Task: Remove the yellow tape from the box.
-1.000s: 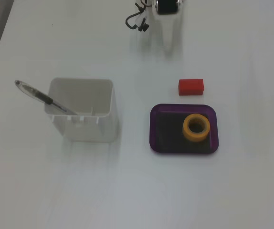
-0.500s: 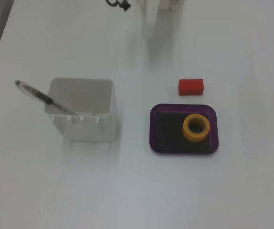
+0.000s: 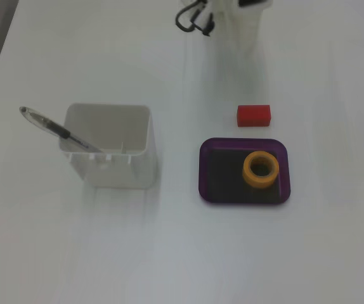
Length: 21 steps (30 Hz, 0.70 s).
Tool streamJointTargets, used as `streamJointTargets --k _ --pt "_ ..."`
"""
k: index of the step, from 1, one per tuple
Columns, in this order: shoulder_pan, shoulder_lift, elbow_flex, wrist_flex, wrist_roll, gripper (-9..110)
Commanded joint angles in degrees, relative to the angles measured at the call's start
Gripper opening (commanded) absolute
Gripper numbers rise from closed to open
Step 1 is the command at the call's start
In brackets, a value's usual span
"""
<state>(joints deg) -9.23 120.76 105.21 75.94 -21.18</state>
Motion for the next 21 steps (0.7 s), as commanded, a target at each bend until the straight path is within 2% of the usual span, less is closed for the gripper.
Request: streamJointTargets --k 1,13,21 --pt "-3.2 -10.9 -11.2 1.5 2.3 11" --pt "-3.3 -44.4 -43.3 1.7 2.8 11" --pt "-3.0 -57.6 -54.1 1.7 2.6 11"
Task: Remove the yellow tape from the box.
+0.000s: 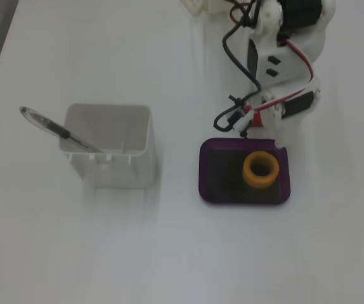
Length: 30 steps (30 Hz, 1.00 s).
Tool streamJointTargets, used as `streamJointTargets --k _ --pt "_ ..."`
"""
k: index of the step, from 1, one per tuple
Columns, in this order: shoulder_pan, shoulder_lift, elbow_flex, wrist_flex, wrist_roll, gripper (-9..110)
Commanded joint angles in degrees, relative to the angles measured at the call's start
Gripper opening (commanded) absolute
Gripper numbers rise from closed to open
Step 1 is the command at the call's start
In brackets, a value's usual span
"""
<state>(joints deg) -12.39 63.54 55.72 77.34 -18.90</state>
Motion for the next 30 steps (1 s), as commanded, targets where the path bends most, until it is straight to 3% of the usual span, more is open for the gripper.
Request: streamJointTargets --k 1,9,30 --pt "1.0 -1.4 -5.4 0.2 0.3 11" --pt "6.4 -6.9 -10.7 0.1 -0.1 11" --pt "5.5 -8.4 -9.8 -0.6 0.0 11"
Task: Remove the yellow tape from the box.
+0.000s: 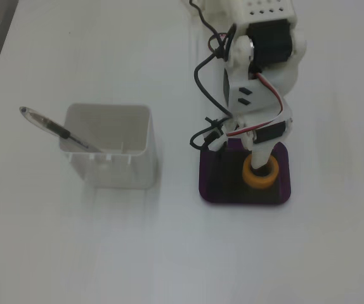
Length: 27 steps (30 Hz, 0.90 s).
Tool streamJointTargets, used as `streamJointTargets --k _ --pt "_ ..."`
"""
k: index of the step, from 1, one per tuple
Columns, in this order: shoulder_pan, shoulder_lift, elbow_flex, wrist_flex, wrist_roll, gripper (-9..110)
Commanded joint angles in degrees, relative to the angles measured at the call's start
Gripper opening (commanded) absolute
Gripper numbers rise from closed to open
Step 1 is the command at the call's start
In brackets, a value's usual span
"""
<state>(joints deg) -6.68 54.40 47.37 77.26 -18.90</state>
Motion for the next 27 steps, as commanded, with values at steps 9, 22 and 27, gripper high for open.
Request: streamJointTargets --k 9,22,27 --pt "-0.2 -4.3 -2.0 -0.6 -0.2 7" --pt "-0.4 -8.2 -7.6 1.4 0.5 -1" --pt "-1.7 -6.7 -22.7 11.7 0.6 -1"
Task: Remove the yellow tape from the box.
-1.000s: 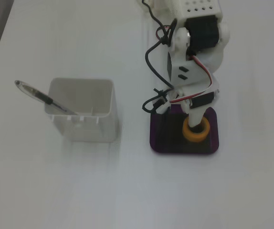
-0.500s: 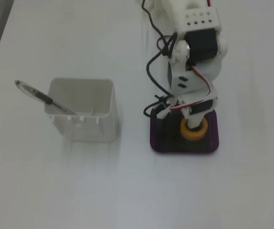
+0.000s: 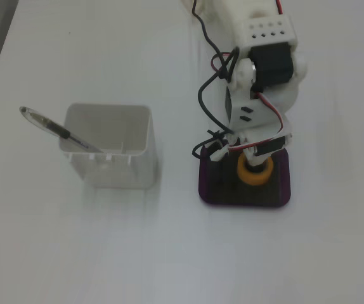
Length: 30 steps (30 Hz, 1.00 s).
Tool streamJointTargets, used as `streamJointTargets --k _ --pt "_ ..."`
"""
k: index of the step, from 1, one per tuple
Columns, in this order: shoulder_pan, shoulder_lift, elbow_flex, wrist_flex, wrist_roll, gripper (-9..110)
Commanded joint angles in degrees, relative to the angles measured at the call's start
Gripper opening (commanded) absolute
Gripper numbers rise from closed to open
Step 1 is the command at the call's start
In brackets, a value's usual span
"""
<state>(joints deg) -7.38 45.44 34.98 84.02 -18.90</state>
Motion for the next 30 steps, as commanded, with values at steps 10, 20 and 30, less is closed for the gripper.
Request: streamJointTargets --k 10,20,30 --pt "-0.8 18.1 -17.2 13.8 3.1 -1" --pt "3.9 37.3 17.6 9.9 3.0 -1" --pt "9.6 53.2 57.0 -9.3 1.5 -1"
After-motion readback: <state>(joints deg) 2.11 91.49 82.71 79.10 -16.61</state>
